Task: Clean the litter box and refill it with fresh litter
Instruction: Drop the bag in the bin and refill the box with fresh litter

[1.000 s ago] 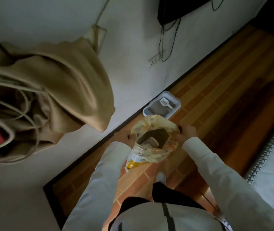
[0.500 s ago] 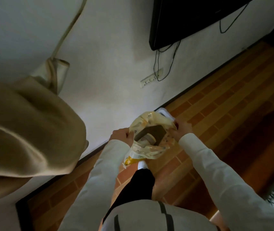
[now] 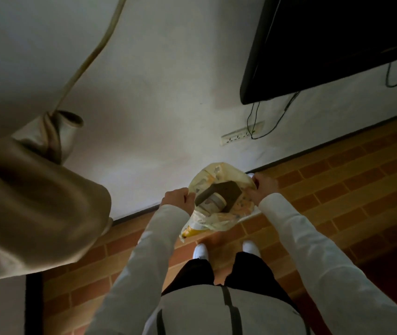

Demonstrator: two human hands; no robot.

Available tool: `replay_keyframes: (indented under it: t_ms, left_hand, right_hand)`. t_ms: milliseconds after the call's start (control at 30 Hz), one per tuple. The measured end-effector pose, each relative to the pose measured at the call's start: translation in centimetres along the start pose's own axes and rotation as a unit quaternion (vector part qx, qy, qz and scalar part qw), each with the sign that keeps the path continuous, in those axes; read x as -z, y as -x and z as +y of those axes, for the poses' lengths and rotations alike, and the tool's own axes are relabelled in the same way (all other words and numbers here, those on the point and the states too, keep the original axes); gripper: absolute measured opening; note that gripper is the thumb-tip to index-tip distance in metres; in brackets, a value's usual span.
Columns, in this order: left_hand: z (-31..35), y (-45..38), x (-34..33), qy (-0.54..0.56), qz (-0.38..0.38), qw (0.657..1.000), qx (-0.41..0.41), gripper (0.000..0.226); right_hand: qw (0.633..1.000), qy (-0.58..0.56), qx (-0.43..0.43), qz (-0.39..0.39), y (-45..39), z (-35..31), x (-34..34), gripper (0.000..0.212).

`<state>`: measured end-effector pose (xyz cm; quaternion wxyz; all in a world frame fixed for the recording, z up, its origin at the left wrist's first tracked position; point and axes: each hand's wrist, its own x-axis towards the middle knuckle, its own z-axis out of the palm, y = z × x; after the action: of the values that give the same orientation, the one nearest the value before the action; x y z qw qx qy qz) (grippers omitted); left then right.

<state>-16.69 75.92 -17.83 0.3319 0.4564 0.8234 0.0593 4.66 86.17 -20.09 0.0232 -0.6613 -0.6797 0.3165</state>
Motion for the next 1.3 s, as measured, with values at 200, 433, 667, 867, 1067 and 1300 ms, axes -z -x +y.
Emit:
replay_keyframes:
  t_ms: [200,433,667,867,1067,1300]
  left_hand:
    - [2.3,-0.6,-1.9,0.065,0.055,0.994,0.066,0.032]
    - [4.9,0.2,-5.0,0.146,0.138,0.963,0.178,0.03]
    - [4.1,-0.7,-8.8,0.183,0.189,0.926,0.271,0.028]
    - [0.1,-2.9,-12.1,0.177,0.174,0.914,0.321,0.029]
    - [-5.9,-8.7,-19.2,0.174,0.197,0.902,0.342,0.027]
    - [-15.0,-18.7,-32.9,0.185,0.25,0.882,0.355,0.023]
  right_hand:
    - [0.995,0.021,0.081,-0.055,-4.7,0.6,1.8,0.021]
    - [0.97,0.057,0.193,-0.139,-9.4,0.0,3.4,0.013]
    - [0.942,0.097,0.253,-0.198,-12.3,-1.4,0.4,0.013]
    - [0.922,0.135,0.272,-0.24,-14.6,-1.9,-6.2,0.015]
    - [0.905,0.144,0.308,-0.254,-19.2,-0.4,-16.4,0.013]
    - [0.885,0.145,0.35,-0.272,-27.4,4.7,-33.0,0.011]
